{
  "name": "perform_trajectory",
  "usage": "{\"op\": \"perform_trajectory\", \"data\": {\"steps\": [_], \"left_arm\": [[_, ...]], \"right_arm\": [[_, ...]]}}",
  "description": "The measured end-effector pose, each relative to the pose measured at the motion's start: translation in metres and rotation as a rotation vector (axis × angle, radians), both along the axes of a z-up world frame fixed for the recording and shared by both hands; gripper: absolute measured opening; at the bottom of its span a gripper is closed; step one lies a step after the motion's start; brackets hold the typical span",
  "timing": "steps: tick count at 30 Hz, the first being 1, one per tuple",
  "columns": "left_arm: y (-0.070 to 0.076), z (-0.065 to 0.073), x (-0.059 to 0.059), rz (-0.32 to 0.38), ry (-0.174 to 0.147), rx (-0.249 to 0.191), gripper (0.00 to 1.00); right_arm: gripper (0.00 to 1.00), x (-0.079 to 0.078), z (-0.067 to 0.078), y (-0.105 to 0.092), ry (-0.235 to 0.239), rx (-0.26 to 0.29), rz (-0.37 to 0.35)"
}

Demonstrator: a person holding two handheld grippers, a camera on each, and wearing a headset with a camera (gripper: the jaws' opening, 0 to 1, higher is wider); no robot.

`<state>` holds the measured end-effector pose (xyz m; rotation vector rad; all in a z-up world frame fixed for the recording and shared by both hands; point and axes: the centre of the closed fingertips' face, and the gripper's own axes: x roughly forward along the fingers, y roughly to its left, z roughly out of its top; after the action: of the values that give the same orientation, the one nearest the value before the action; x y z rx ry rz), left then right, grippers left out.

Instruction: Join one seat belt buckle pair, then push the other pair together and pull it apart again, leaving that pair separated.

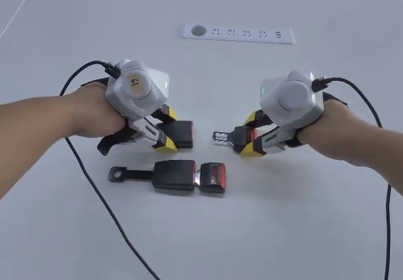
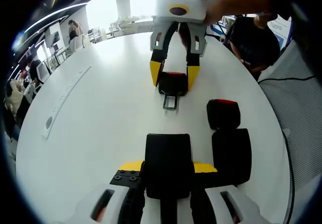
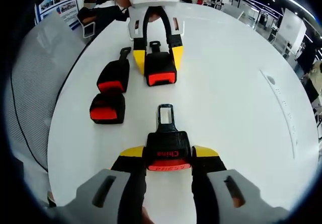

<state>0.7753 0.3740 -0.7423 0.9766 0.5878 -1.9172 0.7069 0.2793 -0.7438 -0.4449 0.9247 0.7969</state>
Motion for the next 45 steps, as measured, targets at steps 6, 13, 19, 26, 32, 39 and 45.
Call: {"op": "perform_trajectory", "data": {"steps": [6,13,19,26,32,39,45], "left_arm": [[0.000,0.000,0.000,0.000,-0.002,0.005,0.34],[0.000,0.000,0.001,-0.003,-0.003,0.005,0.34],[0.000,0.000,0.002,0.006,0.005,-0.003,0.34],[0.000,0.000,0.002,0.012,0.000,0.011,0.34],[-0.001,0.000,0.002,0.008,-0.004,0.012,0.35],[-0.001,0.000,0.001,0.002,-0.015,0.015,0.36],[-0.003,0.000,0.003,0.008,-0.047,0.015,0.41]], "right_arm": [[0.33,-0.010,0.000,-0.014,0.008,0.001,-0.031],[0.33,-0.017,0.000,-0.024,0.022,-0.005,-0.028],[0.34,-0.021,-0.001,-0.030,0.038,-0.011,-0.012],[0.34,-0.024,-0.002,-0.034,0.046,-0.026,-0.005],[0.34,-0.023,-0.003,-0.034,0.053,-0.031,-0.005],[0.37,-0.023,-0.003,-0.032,0.061,-0.032,-0.013],[0.42,-0.024,-0.004,-0.031,0.055,-0.038,-0.008]]}}
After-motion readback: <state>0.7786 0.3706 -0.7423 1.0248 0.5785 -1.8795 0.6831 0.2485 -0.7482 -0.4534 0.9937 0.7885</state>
